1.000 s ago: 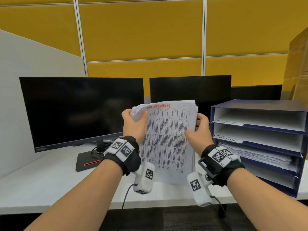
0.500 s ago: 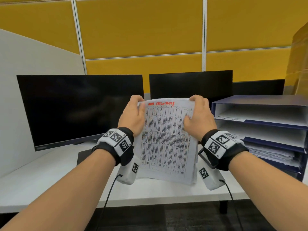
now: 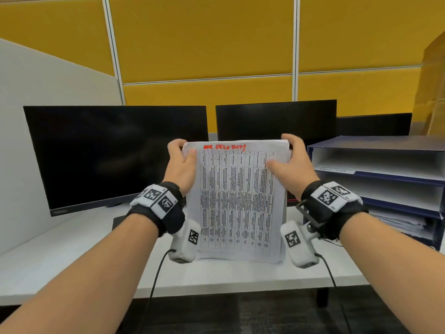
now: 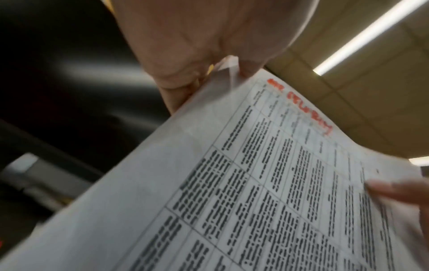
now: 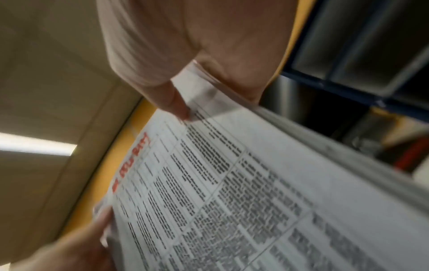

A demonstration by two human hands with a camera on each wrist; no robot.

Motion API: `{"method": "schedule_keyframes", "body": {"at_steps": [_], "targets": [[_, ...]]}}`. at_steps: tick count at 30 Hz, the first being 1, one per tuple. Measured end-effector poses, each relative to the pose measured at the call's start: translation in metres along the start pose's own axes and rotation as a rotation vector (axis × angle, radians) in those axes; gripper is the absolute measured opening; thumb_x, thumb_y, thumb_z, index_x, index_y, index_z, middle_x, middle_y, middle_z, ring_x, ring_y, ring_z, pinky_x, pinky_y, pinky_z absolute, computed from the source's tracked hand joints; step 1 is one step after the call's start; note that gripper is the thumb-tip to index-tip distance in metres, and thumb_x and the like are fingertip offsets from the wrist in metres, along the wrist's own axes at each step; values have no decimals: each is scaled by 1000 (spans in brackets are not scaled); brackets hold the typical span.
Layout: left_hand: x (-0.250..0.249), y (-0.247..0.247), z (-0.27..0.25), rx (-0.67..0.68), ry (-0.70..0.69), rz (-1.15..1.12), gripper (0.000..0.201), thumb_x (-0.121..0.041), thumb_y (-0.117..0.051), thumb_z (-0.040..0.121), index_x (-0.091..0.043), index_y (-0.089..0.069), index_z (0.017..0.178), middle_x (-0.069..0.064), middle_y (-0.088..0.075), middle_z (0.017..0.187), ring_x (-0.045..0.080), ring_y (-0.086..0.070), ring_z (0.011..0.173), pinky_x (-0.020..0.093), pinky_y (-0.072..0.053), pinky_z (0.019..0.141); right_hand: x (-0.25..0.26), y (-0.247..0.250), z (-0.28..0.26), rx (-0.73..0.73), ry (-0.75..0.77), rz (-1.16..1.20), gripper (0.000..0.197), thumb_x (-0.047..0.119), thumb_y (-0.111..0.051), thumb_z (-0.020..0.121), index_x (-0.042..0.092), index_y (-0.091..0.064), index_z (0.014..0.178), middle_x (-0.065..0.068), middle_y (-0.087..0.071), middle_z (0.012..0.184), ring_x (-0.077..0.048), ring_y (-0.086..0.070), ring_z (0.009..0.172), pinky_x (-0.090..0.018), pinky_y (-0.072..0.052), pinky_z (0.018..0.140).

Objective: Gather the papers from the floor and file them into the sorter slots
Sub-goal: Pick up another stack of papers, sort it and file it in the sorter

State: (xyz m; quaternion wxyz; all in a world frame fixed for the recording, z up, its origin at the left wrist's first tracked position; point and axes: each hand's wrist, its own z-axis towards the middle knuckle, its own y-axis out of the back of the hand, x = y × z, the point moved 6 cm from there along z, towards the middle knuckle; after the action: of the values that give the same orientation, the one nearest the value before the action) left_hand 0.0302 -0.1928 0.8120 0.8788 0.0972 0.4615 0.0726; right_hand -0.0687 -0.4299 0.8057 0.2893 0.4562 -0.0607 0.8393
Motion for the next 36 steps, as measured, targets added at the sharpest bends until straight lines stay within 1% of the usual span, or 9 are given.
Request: {"method": "schedule_keyframes", "body": {"at_steps": [4,7,10,13,16,23,30,33,36], "targets": [[25,-7,-11,43,221,-179,48,-50,-41,97,-12,-41,126,7,-64,106,23,-66,93,46,-54,88,-16,-16,-10,110,-113,35,36,12,-55,93,17,-51,128,0,-61,120,-17,-60,110,-25,-51,77],[11,-13,-14,33,140,-141,39,-47,-39,98,-15,-57,111,5,-69,104,23,-68,95,47,-53,89,-3,-19,-10,15,-31,2,33,10,-50,96,17,-51,128,2,-60,118,-12,-58,106,-21,-52,74],[2,-14,-14,-34,105,-158,25,-40,-43,98,-21,-43,114,1,-62,103,21,-65,94,44,-55,84,5,-20,-11,-73,8,22,35,6,-49,96,18,-46,129,0,-58,120,-14,-56,110,-32,-52,90],[26,-22,-25,30,238,-181,31,-35,-53,92,-23,-35,114,7,-61,109,26,-66,96,49,-56,84,-16,-22,-20,-41,-105,47,47,1,-53,91,16,-38,133,1,-55,116,-15,-55,106,-29,-50,84],[57,-33,-39,134,300,-112,31,-30,-54,90,-11,-52,114,9,-68,107,25,-69,92,49,-56,85,-47,-23,-31,-20,-226,29,49,1,-56,90,12,-37,133,-4,-56,122,-18,-56,106,-30,-48,84],[62,-32,-35,50,290,-164,33,-23,-56,90,-14,-43,118,7,-62,110,24,-65,96,46,-55,85,-40,-17,-34,-71,-147,38,42,-3,-53,91,12,-42,128,1,-55,116,-15,-55,104,-29,-50,83],[149,-51,-27,166,416,-86,73,-55,-61,60,-20,-50,123,4,-70,107,24,-71,90,48,-57,81,-87,-19,-56,70,-333,-112,49,-2,-51,90,9,-30,132,-4,-56,112,-17,-56,95,-28,-45,78],[164,-53,-21,155,403,-46,71,-55,-55,61,-22,-49,123,3,-69,110,26,-69,94,49,-56,83,-95,-21,-59,73,-329,-125,44,2,-53,89,13,-41,130,0,-60,114,-19,-59,108,-32,-48,88],[115,-47,-41,149,361,-45,55,-47,-55,76,-18,-44,121,3,-64,116,26,-65,99,49,-53,90,-86,-23,-62,76,-259,-167,41,-1,-48,92,16,-44,130,4,-57,118,-14,-55,108,-26,-43,86]]}}
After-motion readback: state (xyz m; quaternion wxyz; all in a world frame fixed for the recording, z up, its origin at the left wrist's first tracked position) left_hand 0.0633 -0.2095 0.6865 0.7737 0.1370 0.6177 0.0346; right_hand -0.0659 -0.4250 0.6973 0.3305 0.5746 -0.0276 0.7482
